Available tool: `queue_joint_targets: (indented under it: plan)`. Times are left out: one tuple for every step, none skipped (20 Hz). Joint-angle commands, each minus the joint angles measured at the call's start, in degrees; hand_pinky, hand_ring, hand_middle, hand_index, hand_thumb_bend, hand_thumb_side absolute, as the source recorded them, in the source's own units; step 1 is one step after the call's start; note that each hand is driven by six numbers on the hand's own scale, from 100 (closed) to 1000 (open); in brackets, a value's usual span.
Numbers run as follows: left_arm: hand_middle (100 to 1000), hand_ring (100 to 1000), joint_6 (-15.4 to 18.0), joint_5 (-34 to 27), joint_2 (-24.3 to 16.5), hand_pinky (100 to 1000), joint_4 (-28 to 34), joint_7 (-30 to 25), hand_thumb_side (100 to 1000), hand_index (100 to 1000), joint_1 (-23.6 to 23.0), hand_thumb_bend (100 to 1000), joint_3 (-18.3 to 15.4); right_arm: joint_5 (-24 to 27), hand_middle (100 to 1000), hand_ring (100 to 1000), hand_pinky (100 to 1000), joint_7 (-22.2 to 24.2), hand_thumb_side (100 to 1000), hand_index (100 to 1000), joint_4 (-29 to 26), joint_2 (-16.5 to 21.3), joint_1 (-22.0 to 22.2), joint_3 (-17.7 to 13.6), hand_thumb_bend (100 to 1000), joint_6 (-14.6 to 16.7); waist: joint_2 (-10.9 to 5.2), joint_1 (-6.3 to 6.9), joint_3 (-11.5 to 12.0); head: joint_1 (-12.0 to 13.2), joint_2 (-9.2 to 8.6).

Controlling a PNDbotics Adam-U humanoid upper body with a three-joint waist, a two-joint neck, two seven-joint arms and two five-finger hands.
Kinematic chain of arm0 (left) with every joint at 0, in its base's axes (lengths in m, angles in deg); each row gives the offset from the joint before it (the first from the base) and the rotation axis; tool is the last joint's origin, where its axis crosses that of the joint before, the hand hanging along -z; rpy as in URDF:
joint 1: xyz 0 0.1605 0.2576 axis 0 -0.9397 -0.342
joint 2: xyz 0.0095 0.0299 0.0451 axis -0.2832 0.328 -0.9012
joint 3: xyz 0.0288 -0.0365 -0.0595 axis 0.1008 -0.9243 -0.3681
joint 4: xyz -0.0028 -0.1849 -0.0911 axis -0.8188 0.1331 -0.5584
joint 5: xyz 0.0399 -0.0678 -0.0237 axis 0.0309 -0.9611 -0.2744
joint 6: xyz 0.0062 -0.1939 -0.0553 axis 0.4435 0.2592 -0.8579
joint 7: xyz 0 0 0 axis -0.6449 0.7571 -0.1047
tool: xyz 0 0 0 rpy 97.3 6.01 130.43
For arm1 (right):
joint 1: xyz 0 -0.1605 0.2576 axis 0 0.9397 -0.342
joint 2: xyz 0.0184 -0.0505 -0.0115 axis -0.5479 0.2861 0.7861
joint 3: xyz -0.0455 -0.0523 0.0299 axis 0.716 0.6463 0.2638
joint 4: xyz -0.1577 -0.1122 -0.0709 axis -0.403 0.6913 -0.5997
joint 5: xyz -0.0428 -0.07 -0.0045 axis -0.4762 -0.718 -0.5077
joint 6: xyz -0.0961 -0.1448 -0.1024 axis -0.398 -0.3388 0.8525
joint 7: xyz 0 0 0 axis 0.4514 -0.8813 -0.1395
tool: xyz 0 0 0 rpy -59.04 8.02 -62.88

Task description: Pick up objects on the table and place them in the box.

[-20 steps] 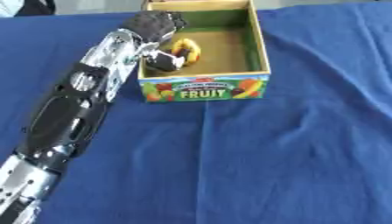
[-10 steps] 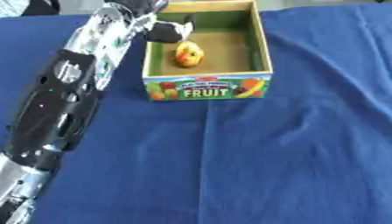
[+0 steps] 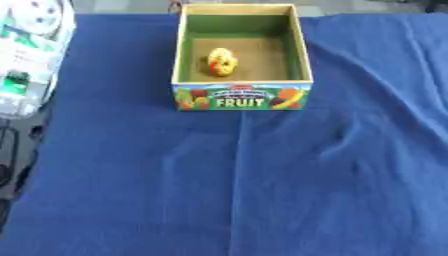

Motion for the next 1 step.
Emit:
queue_joint_targets:
  plan:
    - [643, 682, -0.4, -6.5, -0.7, 489, 4.5, 2.6, 898, 850, -2.1, 100, -2.1, 0.7, 519, 547, 680, -0.5, 1000, 790, -1.1, 1.0, -0.5, -0.6, 100, 0.3, -1.49, -0.24, 0.3, -0.8, 1.05]
